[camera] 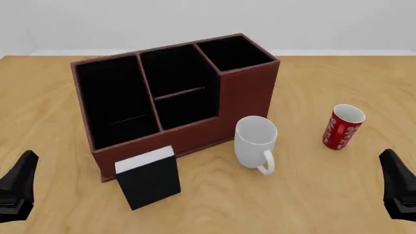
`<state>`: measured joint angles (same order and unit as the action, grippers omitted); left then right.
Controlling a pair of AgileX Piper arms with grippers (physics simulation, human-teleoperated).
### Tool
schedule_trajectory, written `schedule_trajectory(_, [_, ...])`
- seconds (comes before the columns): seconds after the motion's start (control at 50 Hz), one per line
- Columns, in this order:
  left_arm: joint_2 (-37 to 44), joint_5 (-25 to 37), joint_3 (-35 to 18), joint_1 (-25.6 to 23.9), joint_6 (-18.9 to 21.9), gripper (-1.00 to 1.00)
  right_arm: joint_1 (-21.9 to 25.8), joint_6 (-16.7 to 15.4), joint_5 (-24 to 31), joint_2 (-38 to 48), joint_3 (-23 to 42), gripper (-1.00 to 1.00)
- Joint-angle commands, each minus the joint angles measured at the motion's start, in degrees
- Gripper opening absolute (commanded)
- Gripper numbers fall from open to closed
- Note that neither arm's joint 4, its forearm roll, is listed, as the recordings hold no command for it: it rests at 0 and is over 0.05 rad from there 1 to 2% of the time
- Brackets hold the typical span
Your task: Pick up the red mug and place it to the right of the caddy.
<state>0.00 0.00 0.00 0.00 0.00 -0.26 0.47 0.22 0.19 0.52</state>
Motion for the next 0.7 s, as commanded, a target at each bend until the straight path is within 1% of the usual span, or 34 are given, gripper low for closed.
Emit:
schedule_trajectory(0.02, [0.00, 0.00, 0.00, 0.00, 0.00, 1.00, 0.21, 0.31, 1.40, 0.27, 0.81, 1.00])
schedule_trajectory(0.06, [0.00, 0.00, 0.00, 0.00, 0.00, 1.00, -0.41, 0.12, 1.45, 1.06, 1.41, 1.00])
schedule_trajectory(0.08, [0.00, 0.00, 0.00, 0.00, 0.00, 1.00, 0.39, 1.35, 1.62, 1.48, 1.91, 1.00])
schedule_trajectory(0.16, [0.00, 0.00, 0.00, 0.00, 0.00, 1.00, 0.95, 0.49, 2.56, 3.13, 4.06, 1.00])
schedule_trajectory(0.18, [0.00, 0.00, 0.00, 0.00, 0.00, 1.00, 1.10, 0.67, 1.62, 6.40, 4.84, 1.00])
schedule_trajectory(0.22, [0.00, 0.00, 0.00, 0.00, 0.00, 1.00, 1.25, 1.41, 2.79, 6.72, 6.43, 1.00])
schedule_trajectory(0.28, [0.00, 0.00, 0.00, 0.00, 0.00, 1.00, 1.29, 1.51, 3.30, 8.63, 8.34, 1.00])
schedule_trajectory(0.3, [0.00, 0.00, 0.00, 0.00, 0.00, 1.00, 0.80, 0.92, 2.78, 10.72, 9.08, 1.00])
schedule_trajectory(0.32, [0.00, 0.00, 0.00, 0.00, 0.00, 1.00, -0.83, 1.19, 1.83, 15.31, 9.75, 1.00])
schedule_trajectory(0.38, [0.00, 0.00, 0.00, 0.00, 0.00, 1.00, -0.33, 0.10, -0.78, 17.97, 9.69, 1.00])
schedule_trajectory(0.4, [0.00, 0.00, 0.00, 0.00, 0.00, 1.00, -0.75, -0.59, -2.16, 21.14, 9.78, 1.00])
schedule_trajectory(0.42, [0.00, 0.00, 0.00, 0.00, 0.00, 1.00, -2.05, -1.60, -2.77, 22.59, 9.95, 1.00])
schedule_trajectory(0.44, [0.00, 0.00, 0.00, 0.00, 0.00, 1.00, -2.58, -2.67, -3.20, 23.81, 10.16, 1.00])
schedule_trajectory(0.46, [0.00, 0.00, 0.00, 0.00, 0.00, 1.00, -2.79, -3.10, -2.96, 23.01, 10.30, 1.00])
schedule_trajectory(0.48, [0.00, 0.00, 0.00, 0.00, 0.00, 1.00, -2.95, -2.57, -2.40, 22.08, 10.55, 1.00])
schedule_trajectory(0.52, [0.00, 0.00, 0.00, 0.00, 0.00, 1.00, -3.69, -1.96, -2.82, 24.29, 11.21, 1.00])
schedule_trajectory(0.54, [0.00, 0.00, 0.00, 0.00, 0.00, 1.00, -4.21, -1.16, -2.87, 24.83, 11.50, 1.00])
schedule_trajectory(0.58, [0.00, 0.00, 0.00, 0.00, 0.00, 1.00, -5.62, -1.90, -3.75, 28.14, 12.29, 1.00])
schedule_trajectory(0.6, [0.00, 0.00, 0.00, 0.00, 0.00, 1.00, -5.00, -1.94, -4.53, 28.56, 12.37, 1.00])
schedule_trajectory(0.62, [0.00, 0.00, 0.00, 0.00, 0.00, 1.00, -5.07, -2.76, -5.08, 29.67, 12.46, 1.00])
schedule_trajectory(0.66, [0.00, 0.00, 0.00, 0.00, 0.00, 1.00, -5.35, -3.38, -6.31, 33.68, 13.12, 1.00])
schedule_trajectory(0.7, [0.00, 0.00, 0.00, 0.00, 0.00, 1.00, -4.82, -2.45, -6.74, 35.54, 13.91, 1.00])
